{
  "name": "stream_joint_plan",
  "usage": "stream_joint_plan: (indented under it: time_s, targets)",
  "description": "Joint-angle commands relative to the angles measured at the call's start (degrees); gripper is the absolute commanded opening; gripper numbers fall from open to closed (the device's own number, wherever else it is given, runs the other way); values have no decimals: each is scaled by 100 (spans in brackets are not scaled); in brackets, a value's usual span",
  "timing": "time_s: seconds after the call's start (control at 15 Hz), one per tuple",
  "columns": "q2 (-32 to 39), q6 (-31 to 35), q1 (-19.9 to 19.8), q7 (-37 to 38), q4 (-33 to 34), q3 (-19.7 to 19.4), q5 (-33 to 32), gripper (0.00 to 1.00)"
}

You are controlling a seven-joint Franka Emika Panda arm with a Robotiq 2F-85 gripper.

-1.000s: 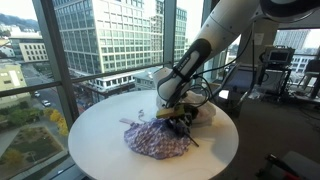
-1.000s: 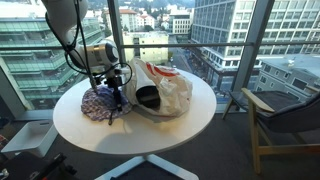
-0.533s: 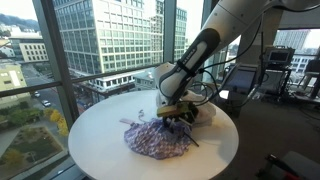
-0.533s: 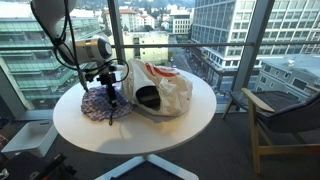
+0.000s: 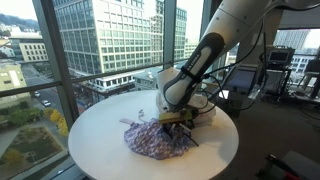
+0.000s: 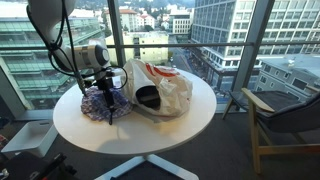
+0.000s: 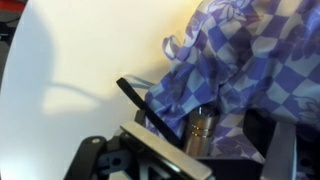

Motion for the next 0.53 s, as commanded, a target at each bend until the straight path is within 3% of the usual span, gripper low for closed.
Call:
stream_joint_plan:
  time_s: [0.0,0.13,0.2,0.47]
  targets:
    - [-91,308,79,-102,-160,-59,-168,99]
    - [-83,335,110,-92,-153,-121,-311,74]
    - [-114,334,113,-104,-163,-122,-357,70]
    - [-133,264,119,-185,-155,-113,-442,37]
